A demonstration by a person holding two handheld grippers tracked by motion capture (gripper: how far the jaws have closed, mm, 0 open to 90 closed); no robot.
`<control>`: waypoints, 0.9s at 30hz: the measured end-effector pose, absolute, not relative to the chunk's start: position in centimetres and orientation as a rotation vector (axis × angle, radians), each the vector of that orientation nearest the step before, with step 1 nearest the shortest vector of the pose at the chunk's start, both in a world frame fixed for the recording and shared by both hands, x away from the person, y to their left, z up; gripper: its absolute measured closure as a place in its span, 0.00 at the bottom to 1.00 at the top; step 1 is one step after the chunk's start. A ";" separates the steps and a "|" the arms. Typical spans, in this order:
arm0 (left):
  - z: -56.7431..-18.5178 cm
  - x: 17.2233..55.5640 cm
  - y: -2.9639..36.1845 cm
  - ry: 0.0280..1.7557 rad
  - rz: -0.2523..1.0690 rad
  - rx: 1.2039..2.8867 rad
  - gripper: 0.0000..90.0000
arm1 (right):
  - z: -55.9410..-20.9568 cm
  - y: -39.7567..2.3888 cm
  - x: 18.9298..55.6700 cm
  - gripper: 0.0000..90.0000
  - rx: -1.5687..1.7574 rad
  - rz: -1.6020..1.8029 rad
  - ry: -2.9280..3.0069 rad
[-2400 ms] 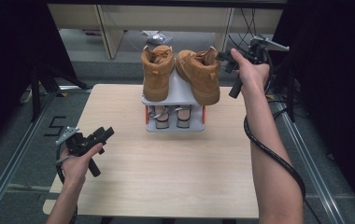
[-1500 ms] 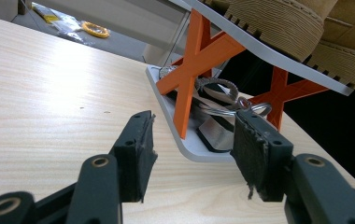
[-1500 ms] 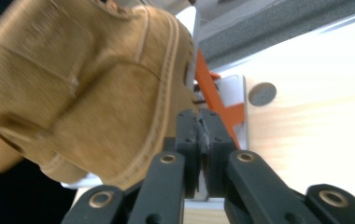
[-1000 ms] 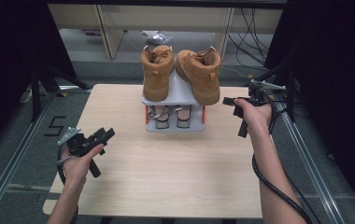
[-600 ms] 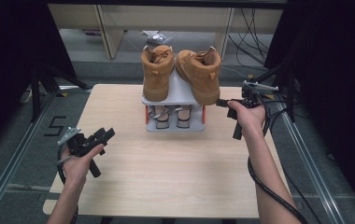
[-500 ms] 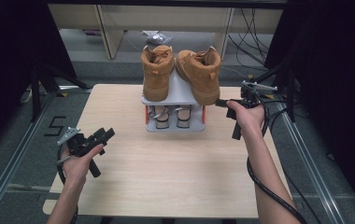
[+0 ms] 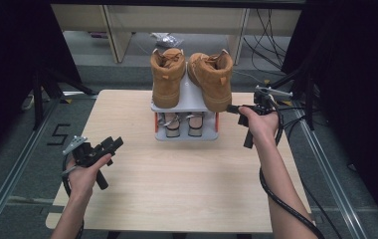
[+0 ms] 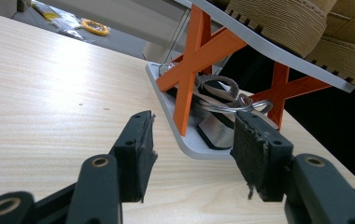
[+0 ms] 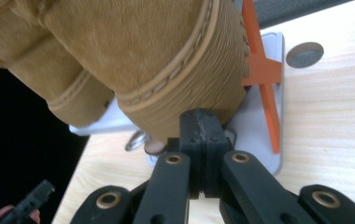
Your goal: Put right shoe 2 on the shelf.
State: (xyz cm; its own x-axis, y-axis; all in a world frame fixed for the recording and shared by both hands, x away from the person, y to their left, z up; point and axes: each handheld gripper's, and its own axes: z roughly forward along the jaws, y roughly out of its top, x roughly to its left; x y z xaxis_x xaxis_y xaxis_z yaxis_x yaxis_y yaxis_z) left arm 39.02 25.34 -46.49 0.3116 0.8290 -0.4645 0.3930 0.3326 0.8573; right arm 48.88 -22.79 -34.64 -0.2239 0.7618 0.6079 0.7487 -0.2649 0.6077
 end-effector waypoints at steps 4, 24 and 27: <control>-46.5 39.0 25.4 1.296 0.424 1.271 0.53 | -34.5 -22.0 48.9 1.00 1.968 1.539 1.901; -46.4 39.0 25.7 1.300 0.426 1.258 0.53 | -34.7 -19.1 50.2 1.00 1.932 1.533 1.964; -46.3 38.9 25.7 1.296 0.427 1.258 0.53 | -34.8 -19.1 50.2 1.00 1.925 1.529 1.963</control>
State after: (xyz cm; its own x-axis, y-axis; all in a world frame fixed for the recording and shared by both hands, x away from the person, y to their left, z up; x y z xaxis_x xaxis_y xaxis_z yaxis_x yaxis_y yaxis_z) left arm 38.95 25.72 -46.32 0.3072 0.8273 -0.4702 0.3862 0.3433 0.8562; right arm 50.24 -19.08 -34.80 -0.2513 0.7616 0.5974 0.7656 -0.2211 0.6041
